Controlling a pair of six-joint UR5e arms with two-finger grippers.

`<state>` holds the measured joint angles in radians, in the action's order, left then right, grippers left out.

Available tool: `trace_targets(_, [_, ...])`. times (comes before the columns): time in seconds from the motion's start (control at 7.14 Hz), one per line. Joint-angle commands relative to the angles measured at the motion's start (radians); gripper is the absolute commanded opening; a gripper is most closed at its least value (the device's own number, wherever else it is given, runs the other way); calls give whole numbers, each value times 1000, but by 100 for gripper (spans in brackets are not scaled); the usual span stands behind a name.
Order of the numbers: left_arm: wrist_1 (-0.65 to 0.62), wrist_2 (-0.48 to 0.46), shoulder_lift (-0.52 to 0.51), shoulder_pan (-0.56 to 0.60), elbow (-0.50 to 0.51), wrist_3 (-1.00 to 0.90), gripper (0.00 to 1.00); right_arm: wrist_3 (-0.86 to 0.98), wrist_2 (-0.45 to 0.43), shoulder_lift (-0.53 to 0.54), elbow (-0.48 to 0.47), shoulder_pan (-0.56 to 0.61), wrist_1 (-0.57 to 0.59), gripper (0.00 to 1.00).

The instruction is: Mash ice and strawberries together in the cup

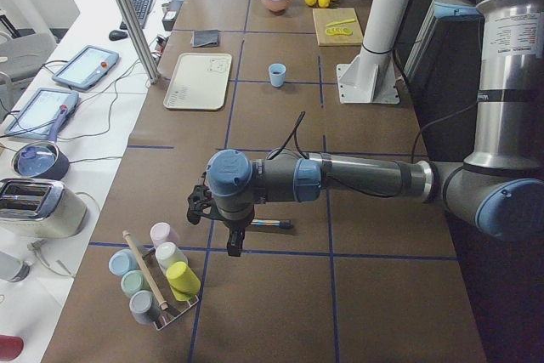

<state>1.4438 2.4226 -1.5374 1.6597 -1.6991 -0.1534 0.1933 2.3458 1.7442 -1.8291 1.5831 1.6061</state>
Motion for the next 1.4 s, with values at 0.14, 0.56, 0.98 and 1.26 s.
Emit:
trace_targets(0.14, [1, 0, -3, 0, -10, 5, 100, 0, 0, 1, 2, 0, 2, 99])
trace_targets(0.56, [12, -3, 43, 0, 40, 0, 100, 0, 0, 1, 2, 0, 0, 99])
trace_targets(0.98, [21, -8, 54, 2, 30, -6, 100, 0, 0, 1, 1, 0, 0, 99])
trace_targets(1.26, [23, -8, 53, 0, 33, -6, 100, 0, 0, 1, 1, 0, 0, 99])
